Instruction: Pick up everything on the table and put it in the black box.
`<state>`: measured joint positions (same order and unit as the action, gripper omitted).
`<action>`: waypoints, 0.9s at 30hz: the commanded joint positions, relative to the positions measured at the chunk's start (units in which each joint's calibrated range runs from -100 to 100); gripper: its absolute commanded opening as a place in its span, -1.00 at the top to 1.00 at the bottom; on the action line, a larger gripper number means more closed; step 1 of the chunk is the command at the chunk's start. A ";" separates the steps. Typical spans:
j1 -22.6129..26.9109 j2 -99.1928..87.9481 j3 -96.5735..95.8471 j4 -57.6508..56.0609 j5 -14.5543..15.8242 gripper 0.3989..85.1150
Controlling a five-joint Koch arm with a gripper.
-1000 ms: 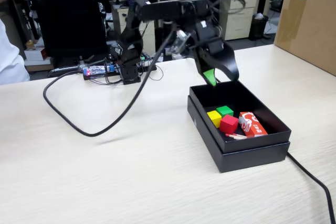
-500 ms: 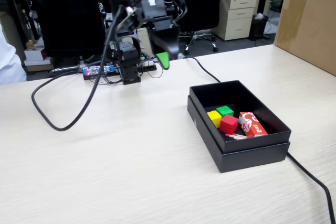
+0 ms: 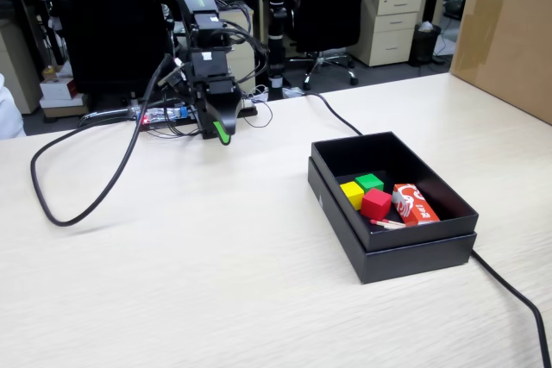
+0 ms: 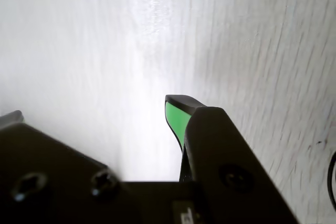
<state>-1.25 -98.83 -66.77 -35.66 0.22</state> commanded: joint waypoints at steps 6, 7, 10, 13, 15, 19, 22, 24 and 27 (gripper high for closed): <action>-0.39 -1.17 -14.82 23.69 -3.08 -0.22; -0.39 -1.17 -17.00 25.85 -3.22 -0.22; -0.39 -1.17 -23.25 31.29 -4.25 -0.22; -0.44 -1.17 -29.15 37.69 -5.47 -0.22; -0.39 -1.17 -30.33 37.77 -5.47 -0.22; -0.10 -1.17 -30.60 36.82 -5.47 -0.21; -0.05 -1.05 -30.42 36.82 -5.47 -0.17; -0.05 -1.05 -30.42 36.82 -5.42 -0.17; -0.05 -1.05 -30.42 36.82 -5.42 -0.17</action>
<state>-1.34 -100.00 -96.07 3.37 -4.91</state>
